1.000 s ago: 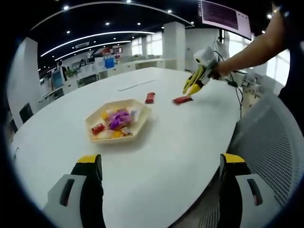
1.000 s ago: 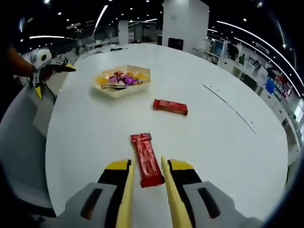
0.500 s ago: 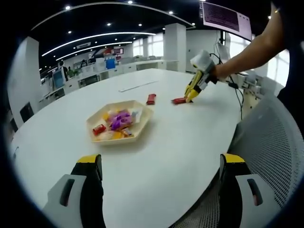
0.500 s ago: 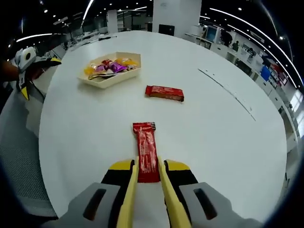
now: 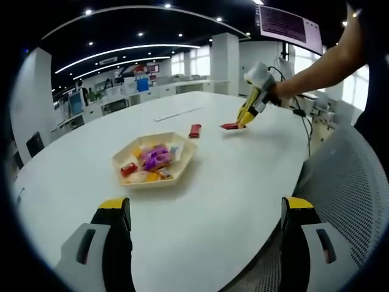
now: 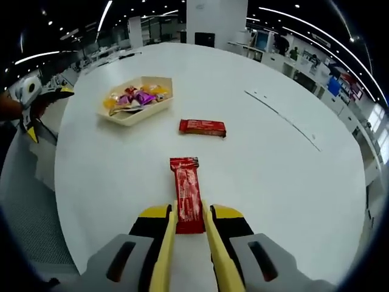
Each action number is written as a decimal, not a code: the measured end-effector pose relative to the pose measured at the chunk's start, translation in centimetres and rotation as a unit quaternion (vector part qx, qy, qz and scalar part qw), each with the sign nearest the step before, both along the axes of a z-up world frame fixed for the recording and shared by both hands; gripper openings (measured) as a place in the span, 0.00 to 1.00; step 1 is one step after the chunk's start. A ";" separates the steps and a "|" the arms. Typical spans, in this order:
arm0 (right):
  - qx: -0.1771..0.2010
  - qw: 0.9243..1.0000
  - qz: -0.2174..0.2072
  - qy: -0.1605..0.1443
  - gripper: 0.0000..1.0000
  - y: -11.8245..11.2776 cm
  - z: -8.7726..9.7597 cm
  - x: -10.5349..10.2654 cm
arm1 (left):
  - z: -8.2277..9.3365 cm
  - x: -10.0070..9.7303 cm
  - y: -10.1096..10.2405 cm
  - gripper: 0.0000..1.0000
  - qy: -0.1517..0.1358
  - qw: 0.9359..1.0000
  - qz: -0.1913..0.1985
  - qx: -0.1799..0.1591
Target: Place the target food into the container with the food tongs after gripping and lifting it, then release it inside without dropping or visibly crushing the food.
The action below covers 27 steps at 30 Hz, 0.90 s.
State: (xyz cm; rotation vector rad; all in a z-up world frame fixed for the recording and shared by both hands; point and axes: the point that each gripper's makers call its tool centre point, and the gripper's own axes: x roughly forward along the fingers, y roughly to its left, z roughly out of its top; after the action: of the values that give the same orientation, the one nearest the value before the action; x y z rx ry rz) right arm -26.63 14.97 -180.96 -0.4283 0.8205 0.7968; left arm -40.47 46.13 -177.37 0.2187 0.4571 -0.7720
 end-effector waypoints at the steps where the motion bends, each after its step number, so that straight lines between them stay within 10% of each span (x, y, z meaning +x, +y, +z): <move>1: -0.001 1.000 -0.001 -0.002 0.24 0.0 0.2 0.1 | 0.0 0.0 0.0 0.99 0.000 1.000 0.000 0.000; 27: -0.006 0.999 0.020 -0.026 0.24 2.4 5.4 1.6 | 0.3 -0.3 -0.4 0.99 -0.002 1.000 -0.010 -0.012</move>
State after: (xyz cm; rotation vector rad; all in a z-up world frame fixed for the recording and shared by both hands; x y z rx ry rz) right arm -25.07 17.34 -175.56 -0.4760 0.7720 0.8147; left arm -40.77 45.69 -177.03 0.2028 0.4425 -0.7967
